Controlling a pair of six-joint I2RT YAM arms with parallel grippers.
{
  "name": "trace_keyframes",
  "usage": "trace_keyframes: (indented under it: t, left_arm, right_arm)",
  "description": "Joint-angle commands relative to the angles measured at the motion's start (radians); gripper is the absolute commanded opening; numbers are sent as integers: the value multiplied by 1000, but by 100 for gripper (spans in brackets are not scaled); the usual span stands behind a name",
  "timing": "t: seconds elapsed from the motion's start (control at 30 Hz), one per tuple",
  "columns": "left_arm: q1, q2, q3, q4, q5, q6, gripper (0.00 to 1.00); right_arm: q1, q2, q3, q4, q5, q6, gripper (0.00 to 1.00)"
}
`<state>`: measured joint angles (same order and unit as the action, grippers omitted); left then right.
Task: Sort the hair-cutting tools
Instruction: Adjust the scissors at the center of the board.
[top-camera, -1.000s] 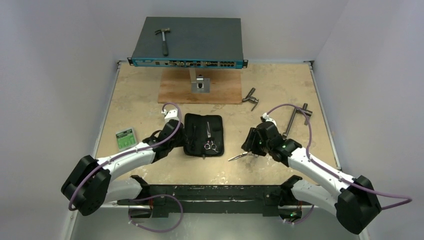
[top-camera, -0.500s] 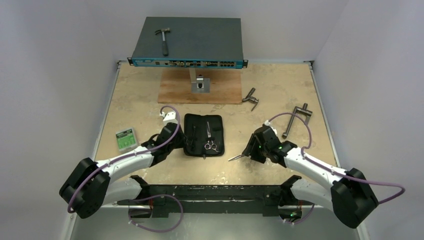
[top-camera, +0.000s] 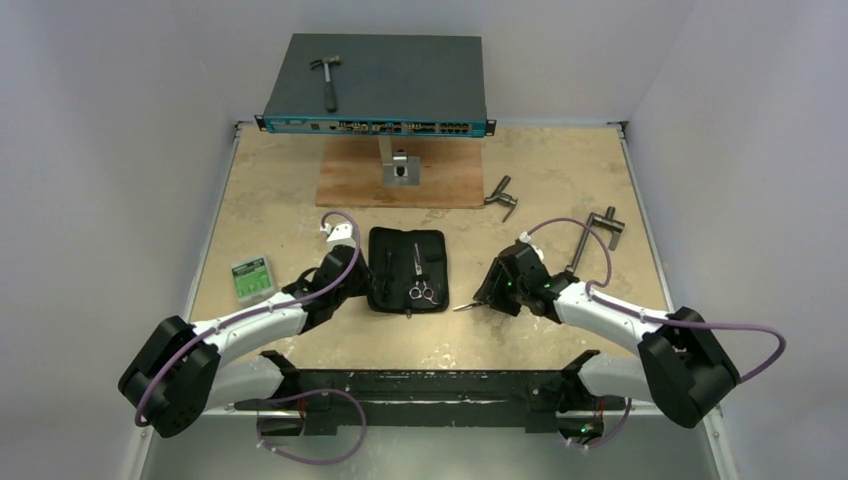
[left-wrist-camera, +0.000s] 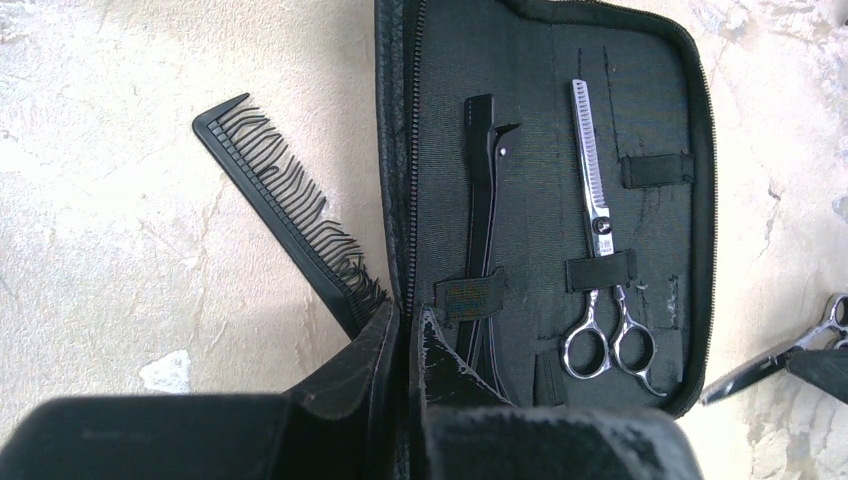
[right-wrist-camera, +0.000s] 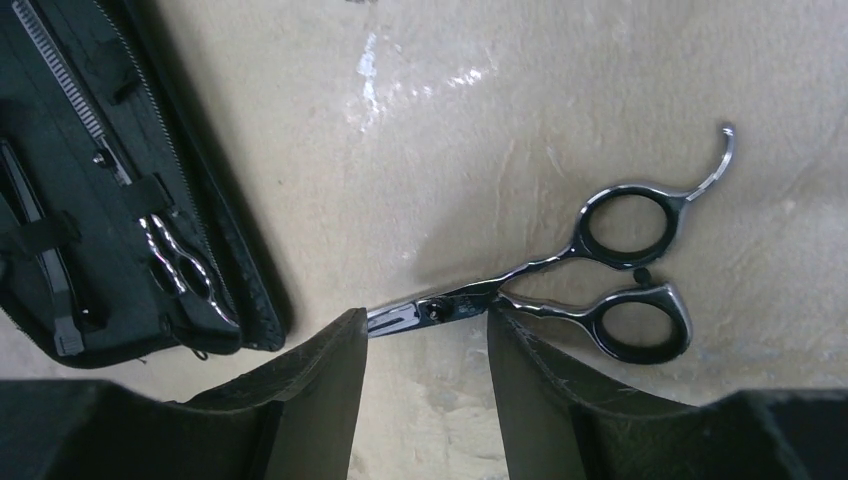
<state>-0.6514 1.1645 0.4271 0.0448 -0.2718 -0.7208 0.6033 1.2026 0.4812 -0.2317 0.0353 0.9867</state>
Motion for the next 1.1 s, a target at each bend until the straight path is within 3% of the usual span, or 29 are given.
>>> trace_keyframes:
  t: [0.0, 0.23, 0.73, 0.93, 1.07]
  left_arm:
    - [-5, -32, -21, 7, 22, 21, 0]
    - [-5, -67, -32, -26, 19, 22, 0]
    - [-5, -84, -39, -38, 21, 29, 0]
    - [-5, -86, -32, -43, 37, 39, 0]
    - [-8, -70, -15, -42, 59, 45, 0]
  right_arm:
    - [4, 87, 19, 6, 69, -33, 48]
    - [3, 148, 84, -17, 128, -91, 48]
    - [4, -51, 189, -188, 299, -161, 51]
    - [4, -50, 219, -53, 239, -258, 50]
    - [4, 41, 277, -19, 204, -287, 50]
